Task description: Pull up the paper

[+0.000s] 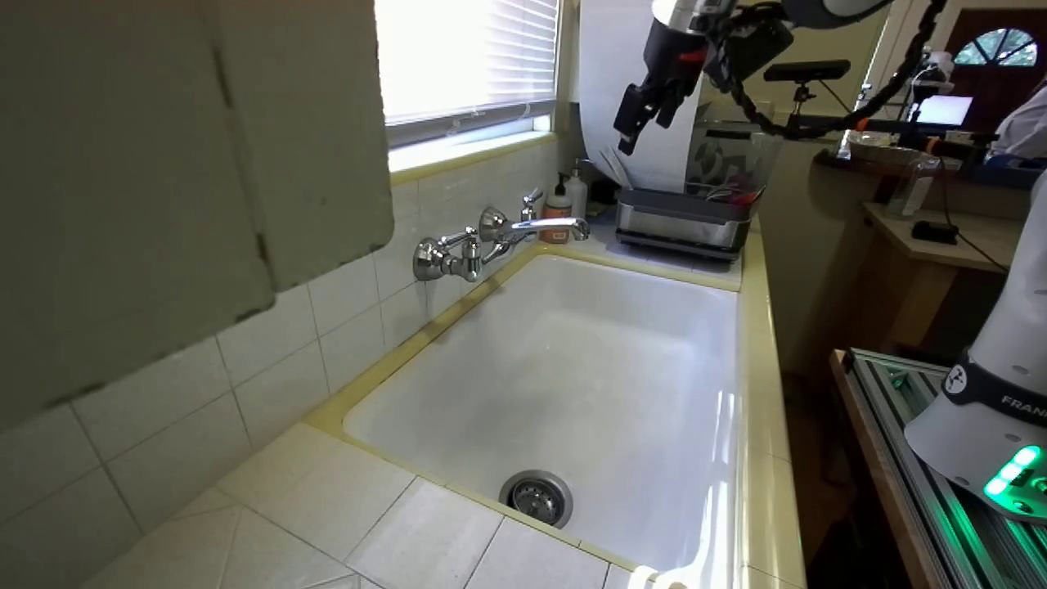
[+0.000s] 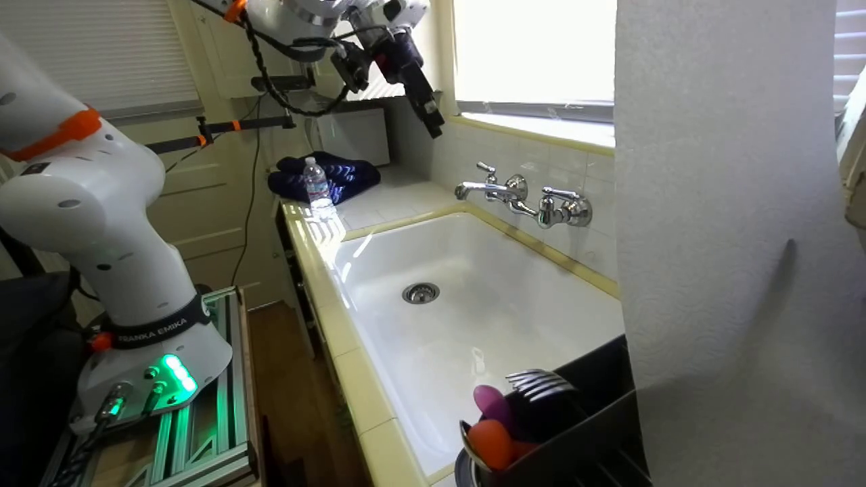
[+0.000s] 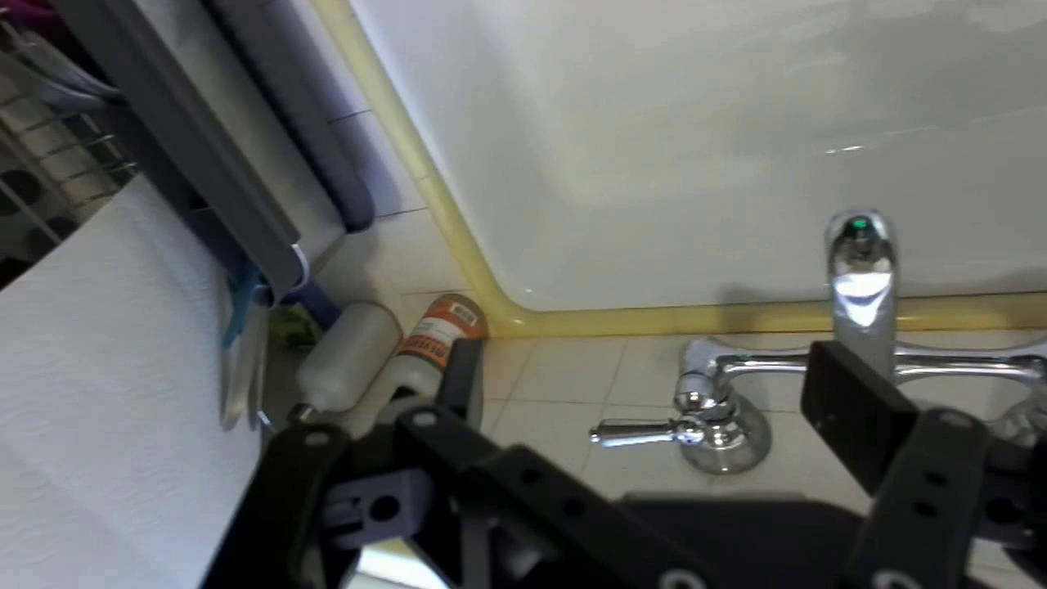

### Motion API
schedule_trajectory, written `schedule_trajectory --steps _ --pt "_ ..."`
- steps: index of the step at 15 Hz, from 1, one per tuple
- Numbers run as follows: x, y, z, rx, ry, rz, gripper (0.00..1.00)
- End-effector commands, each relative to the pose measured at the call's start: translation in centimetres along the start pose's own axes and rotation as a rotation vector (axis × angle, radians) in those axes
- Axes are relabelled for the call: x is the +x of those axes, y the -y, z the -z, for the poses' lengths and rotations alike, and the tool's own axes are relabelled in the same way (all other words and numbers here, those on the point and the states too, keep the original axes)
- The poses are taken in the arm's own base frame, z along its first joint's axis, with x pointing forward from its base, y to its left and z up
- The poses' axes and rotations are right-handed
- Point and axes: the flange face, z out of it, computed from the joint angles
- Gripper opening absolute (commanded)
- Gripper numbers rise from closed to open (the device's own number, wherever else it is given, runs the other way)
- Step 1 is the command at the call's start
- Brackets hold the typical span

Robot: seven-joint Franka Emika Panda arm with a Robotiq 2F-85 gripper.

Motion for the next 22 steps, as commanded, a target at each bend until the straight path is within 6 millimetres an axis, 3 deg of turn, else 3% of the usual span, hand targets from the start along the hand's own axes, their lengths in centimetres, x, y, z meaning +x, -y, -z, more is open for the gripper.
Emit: schedule_trajectory --steps 1,2,3,5,13,22 --pt "0.4 -3.9 2.2 -0.126 -0.005 0.004 1.0" --pt "0.6 -5.1 2.8 -0.163 -0.007 0.0 1.0" --pt "0.6 -3.1 1.8 -0.102 -0.003 -0.004 1.0" --pt "0.8 -3.8 2.3 -0.106 -0.011 -0.015 1.0" --pt "1.1 -3.4 2.1 -0.107 -0.02 -0.003 1.0" --pt "6.7 -14.7 4.5 -0.181 -0.193 -0.121 1.0"
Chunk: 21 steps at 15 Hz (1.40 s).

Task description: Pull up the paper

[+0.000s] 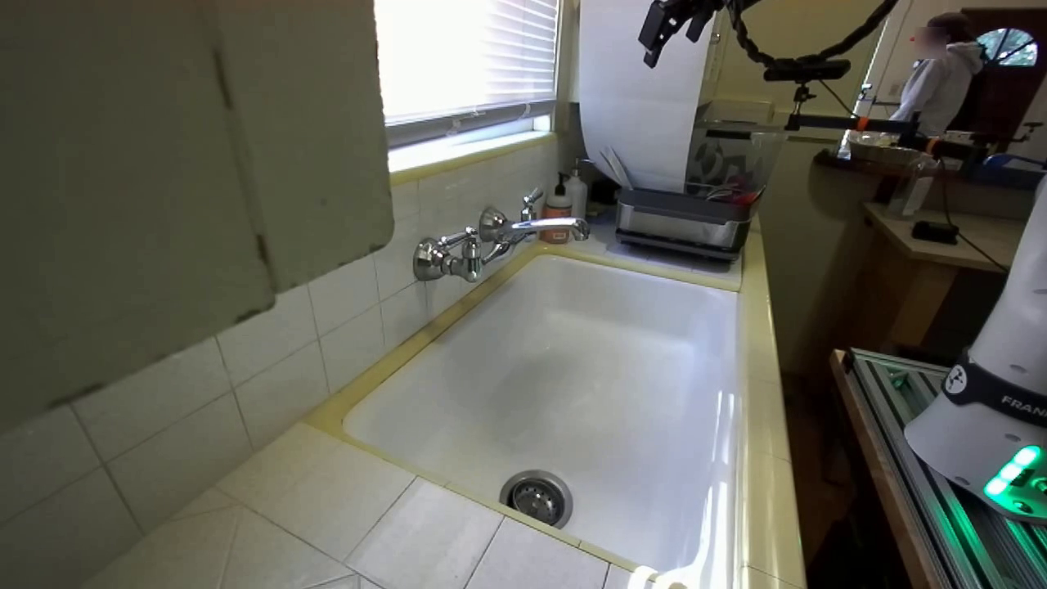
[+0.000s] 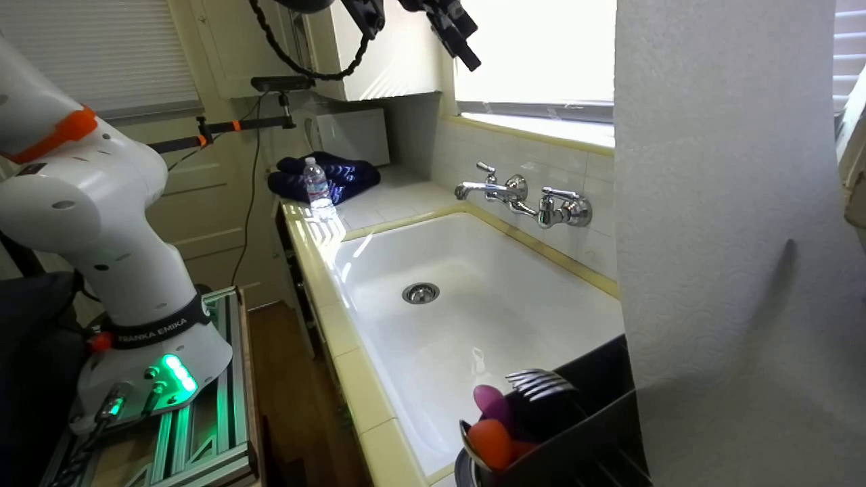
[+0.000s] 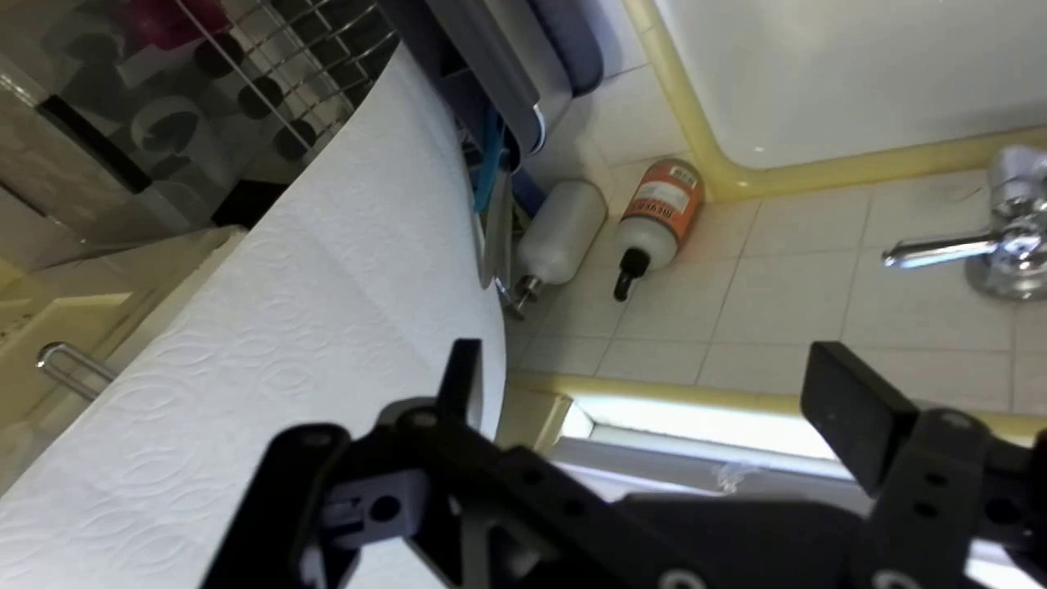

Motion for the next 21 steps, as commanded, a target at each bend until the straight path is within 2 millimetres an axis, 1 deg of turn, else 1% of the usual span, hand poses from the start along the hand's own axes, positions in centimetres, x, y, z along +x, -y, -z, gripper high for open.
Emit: schedule_trajectory --steps 1,3,6,9,13,14,15,16,19,21 --pt "2.2 -3.7 0.2 0.003 -0.089 0.002 1.0" --pt "3.4 -5.5 0.1 0.012 -0.136 0.031 1.0" --pt "4.5 -8.4 -0.2 0.027 -0.165 0.111 1.0" --pt "5.2 -11.8 -0.5 -0.007 -0.145 0.213 1.0" --pt "6.1 -16.4 -0.7 -0.082 -0.113 0.3 1.0" --pt "5.9 -14.8 -0.8 -0.044 -0.138 0.253 1.0" --pt "6.0 -15.5 -0.8 -0.05 -0.138 0.254 1.0" --pt "6.0 -15.6 -0.8 -0.051 -0.138 0.253 1.0" --pt "6.1 -15.0 -0.7 -0.048 -0.14 0.261 1.0" --pt "6.1 -14.9 -0.7 -0.048 -0.14 0.261 1.0"
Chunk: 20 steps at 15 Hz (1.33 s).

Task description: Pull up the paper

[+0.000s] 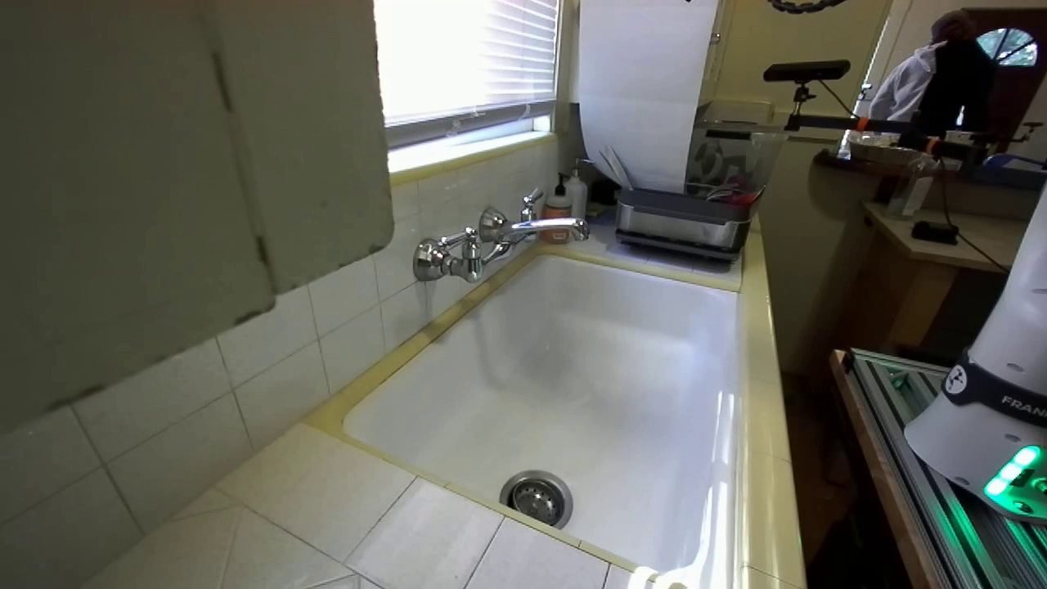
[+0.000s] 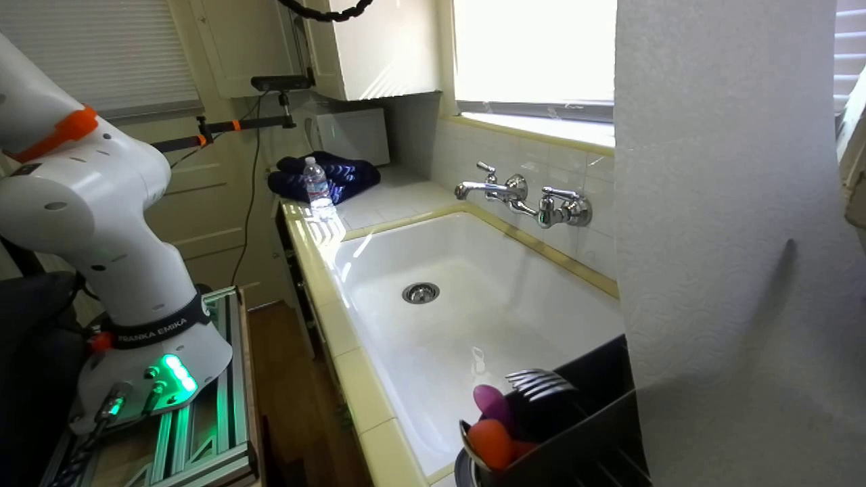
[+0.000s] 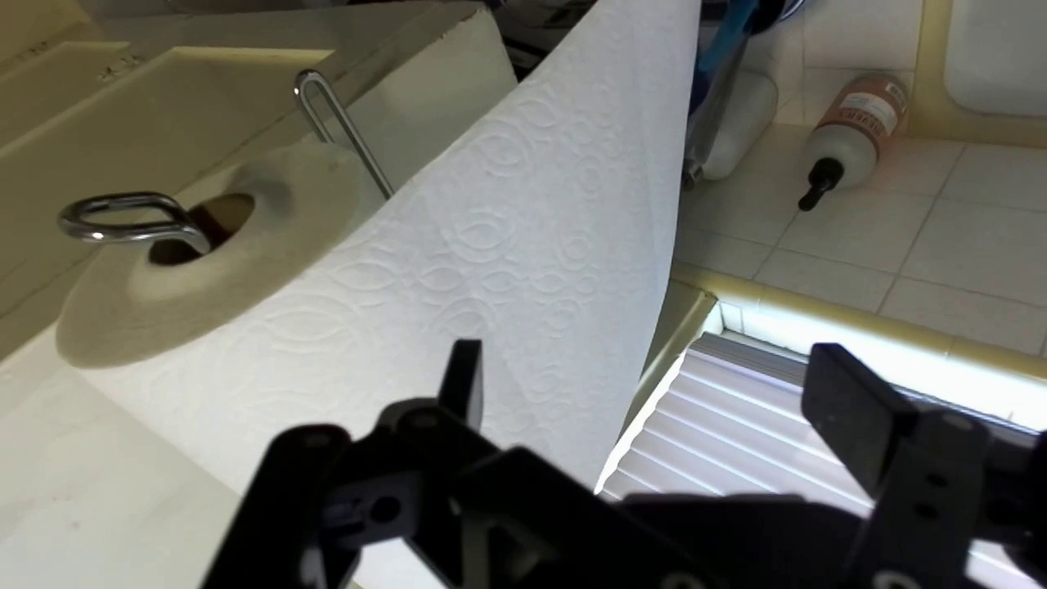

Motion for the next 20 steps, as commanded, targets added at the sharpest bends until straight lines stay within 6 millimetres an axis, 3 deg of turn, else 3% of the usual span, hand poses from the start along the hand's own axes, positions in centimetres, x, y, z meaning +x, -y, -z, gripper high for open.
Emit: schedule_trajectory --steps 1,6,11,12,13,14,20 --pt "0.2 -0.2 -0.1 -0.007 -0.003 0.003 1.0" --pt "1.1 -2.3 -1.3 -0.025 -0.015 -0.02 1.0" --pt "2.5 -3.6 -4.0 -0.001 -0.062 -0.009 0.97" --pt "2.7 -3.5 -4.4 0.003 -0.066 -0.004 0.9" --pt "2.9 -3.5 -4.7 0.006 -0.072 0.001 0.73" --pt "3.2 -3.4 -4.9 0.007 -0.072 0.007 0.71" --pt "4.1 -4.3 -5.2 -0.006 -0.069 0.035 0.22"
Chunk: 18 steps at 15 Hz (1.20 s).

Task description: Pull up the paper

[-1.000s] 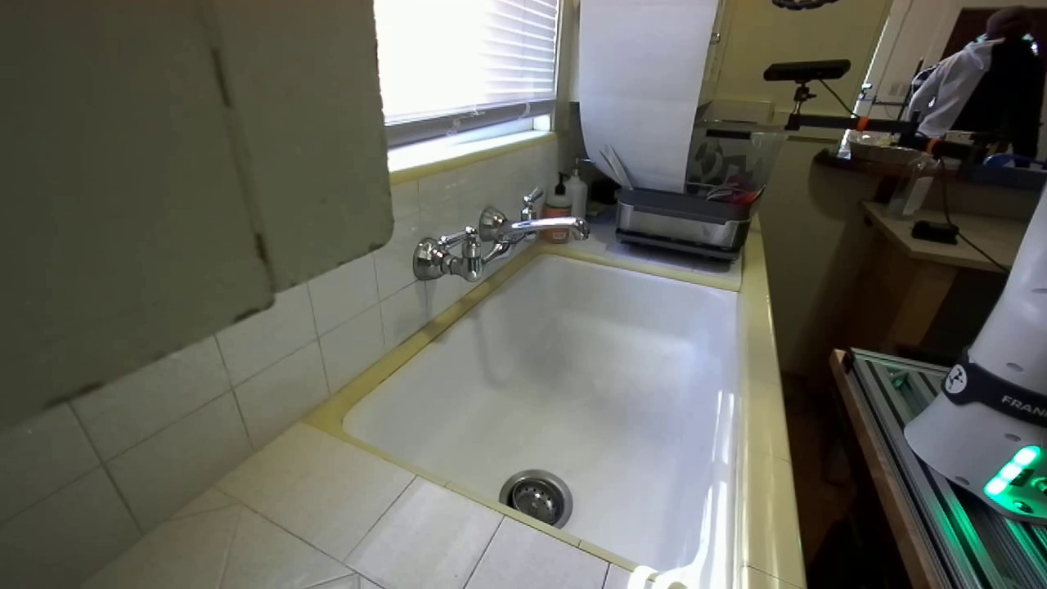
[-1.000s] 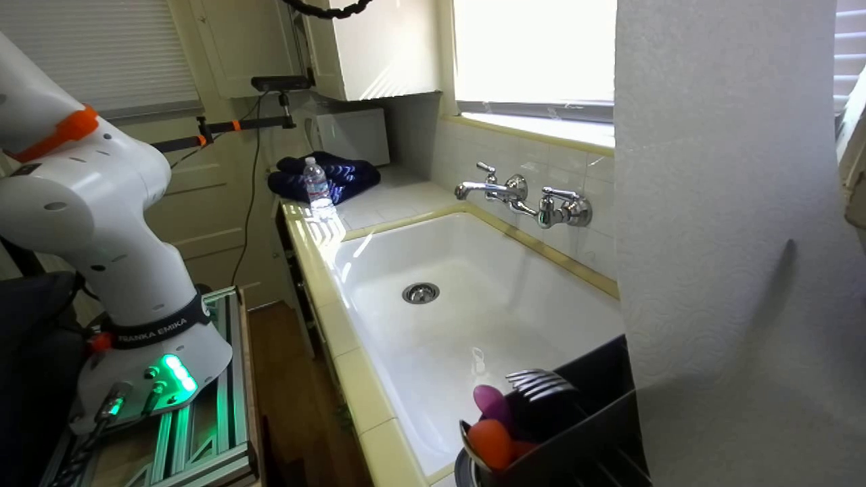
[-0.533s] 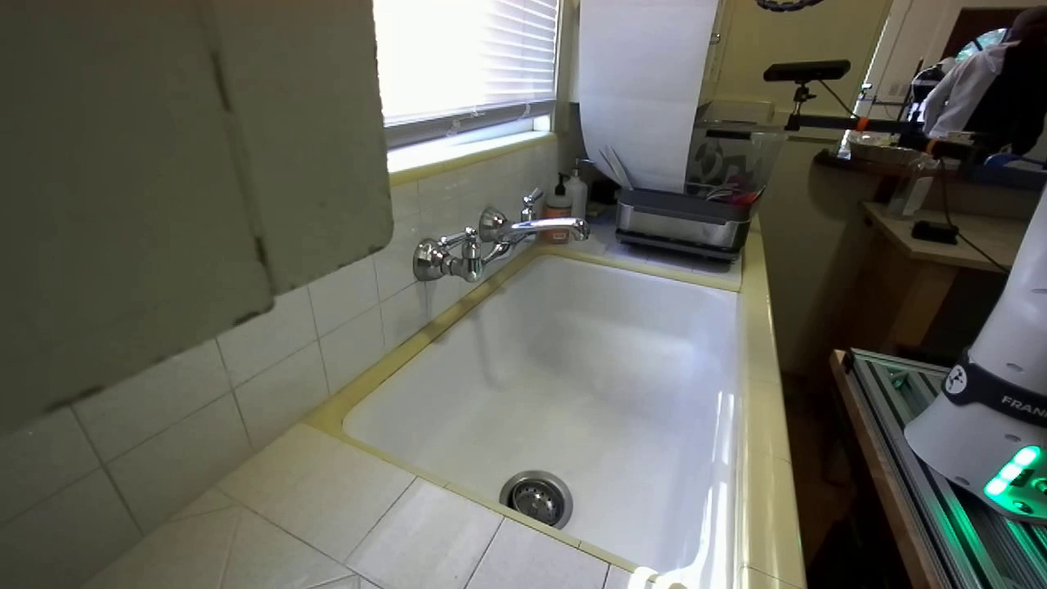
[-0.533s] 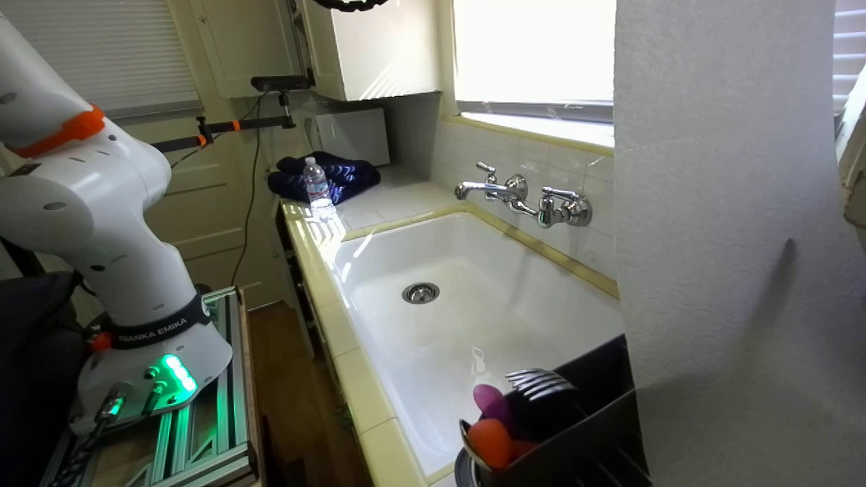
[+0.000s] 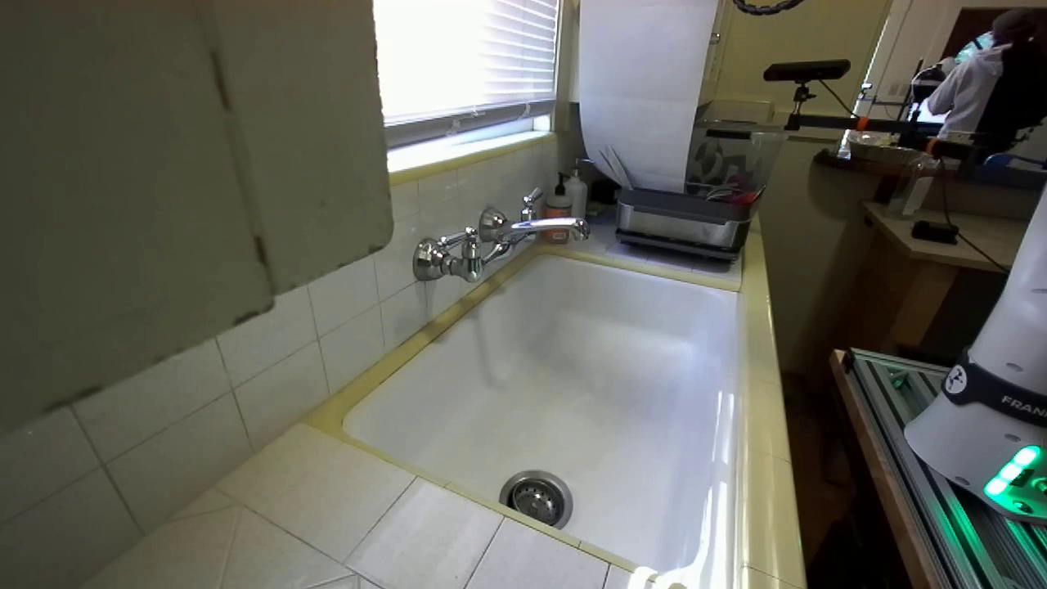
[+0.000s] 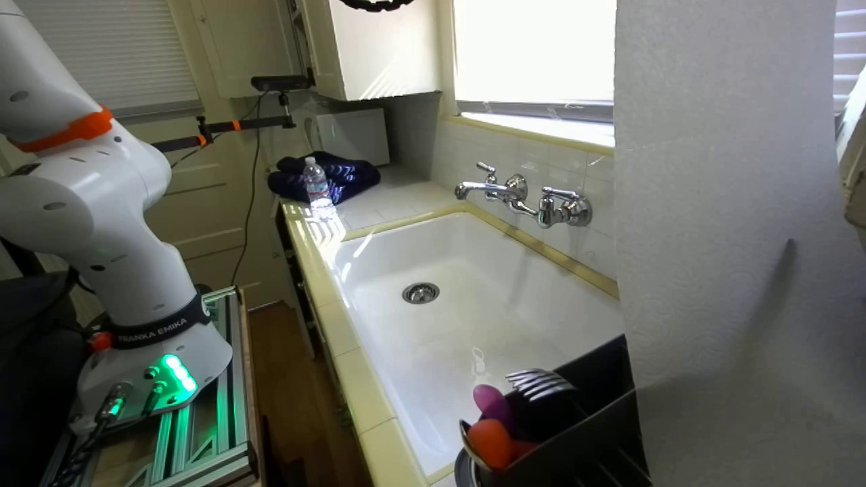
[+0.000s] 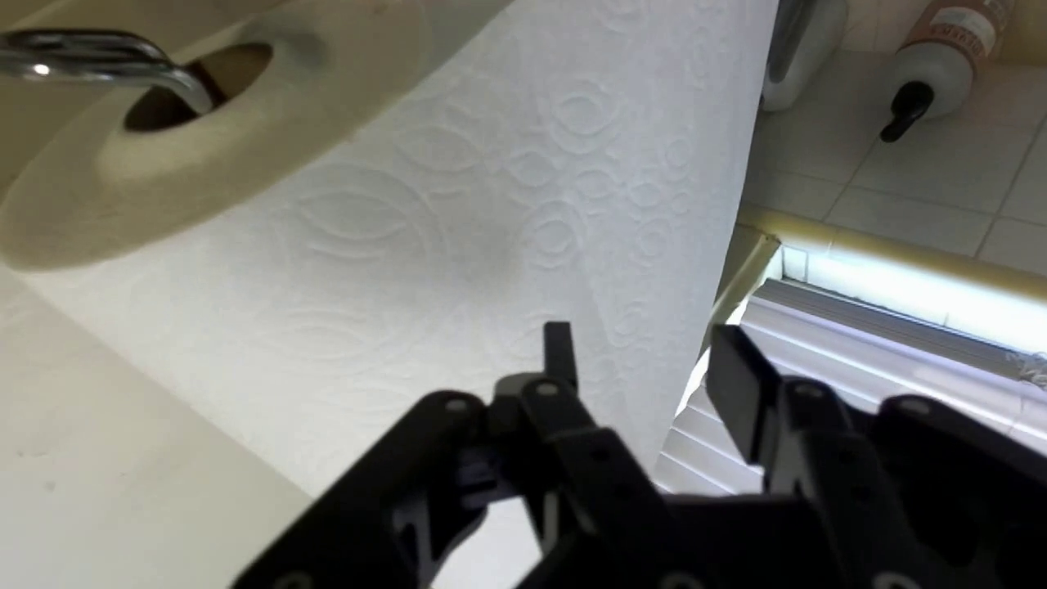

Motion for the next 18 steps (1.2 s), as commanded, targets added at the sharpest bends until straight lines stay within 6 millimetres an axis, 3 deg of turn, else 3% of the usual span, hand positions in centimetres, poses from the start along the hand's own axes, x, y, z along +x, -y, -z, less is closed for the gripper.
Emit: schedule_trajectory --steps 1,3,4,12,18 --pt "0.3 -1.4 -0.2 -0.005 -0.002 0.018 0.15" --pt "0.2 -2.2 0.0 -0.019 -0.001 0.03 0.01" --pt "0.1 -2.5 0.1 -0.022 0.003 0.035 0.0" --pt "-1.0 -5.1 -0.8 -0.058 0.031 0.026 0.0" --pt "-0.6 -5.9 0.5 -0.07 0.008 0.016 0.0"
